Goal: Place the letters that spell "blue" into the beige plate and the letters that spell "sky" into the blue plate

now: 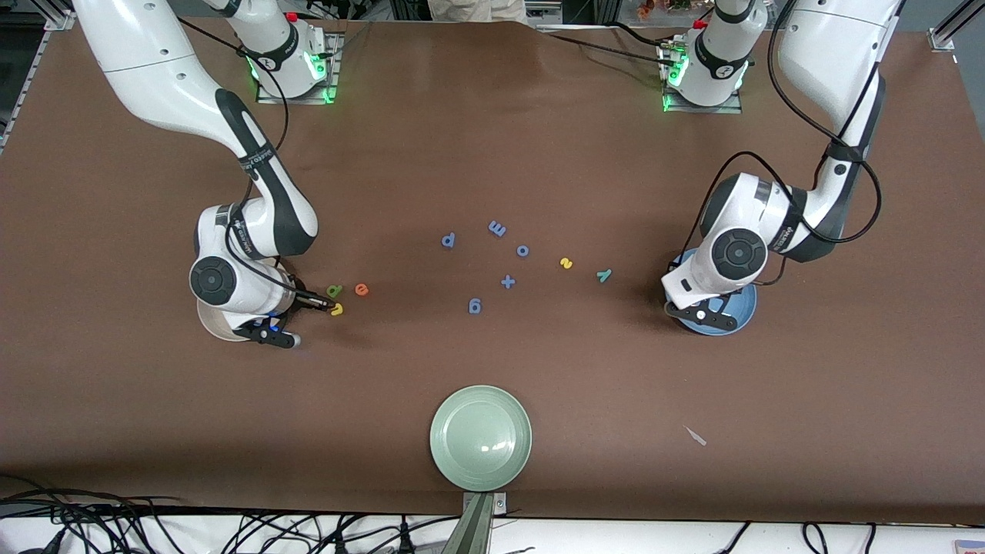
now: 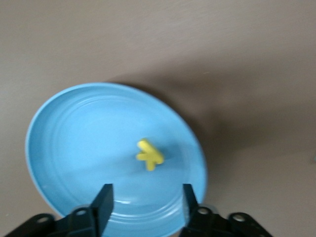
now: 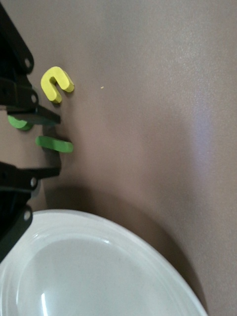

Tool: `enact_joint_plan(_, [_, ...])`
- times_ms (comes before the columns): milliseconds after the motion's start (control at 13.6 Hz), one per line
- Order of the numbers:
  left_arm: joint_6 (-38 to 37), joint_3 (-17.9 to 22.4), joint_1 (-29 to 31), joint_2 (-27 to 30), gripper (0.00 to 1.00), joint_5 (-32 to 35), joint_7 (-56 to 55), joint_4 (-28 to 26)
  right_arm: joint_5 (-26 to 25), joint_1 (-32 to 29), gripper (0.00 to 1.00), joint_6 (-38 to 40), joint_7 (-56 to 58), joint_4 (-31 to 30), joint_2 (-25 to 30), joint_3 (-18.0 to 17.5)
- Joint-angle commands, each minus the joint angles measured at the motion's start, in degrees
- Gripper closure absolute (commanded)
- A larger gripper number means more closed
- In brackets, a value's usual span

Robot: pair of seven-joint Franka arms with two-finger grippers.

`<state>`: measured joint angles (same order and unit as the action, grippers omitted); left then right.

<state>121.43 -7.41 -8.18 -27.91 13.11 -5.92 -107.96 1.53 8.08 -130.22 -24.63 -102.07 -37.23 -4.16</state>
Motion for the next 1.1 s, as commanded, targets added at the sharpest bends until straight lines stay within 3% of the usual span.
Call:
enact_joint_plan(0, [-1.2,-4.6,-0.4,1.2,0.00,-1.7,1.4,0.8,0.8,-0.1,0.65,-2.7,-0.2,-3.2,1.7,-0.2])
enact_joint_plan(147, [-2.4,-9.5,-0.6,0.4,0.00,-1.7,1.4,0.8,0.8,-0.2,0.82,-2.9,0.0,-3.3,1.8,-0.2])
enact_joint_plan(294, [0.0,-10.7,-0.7,-1.7,0.01,-1.0,1.6,0.8,0.8,-0.1,1.00,-2.6,0.5,-3.2,2.0,-0.2])
enact_joint_plan(514, [7.1,-12.3,-1.0,-4.8,0.02,0.3,7.0,0.6,0.8,-0.2,1.00,-0.9,1.2,-1.6,3.2,-0.1])
enact_joint_plan(734, [10.3,-12.3,-1.6,-6.7,0.01,3.6,8.6,0.1,0.0,-0.3,1.00,7.7,2.1,3.0,4.6,0.6])
enact_joint_plan(1028, [17.1,-12.2,-1.8,-7.8,0.00,5.8,8.5,-2.9,0.3,-0.6,1.00,11.2,16.4,0.1,8.1,6.9])
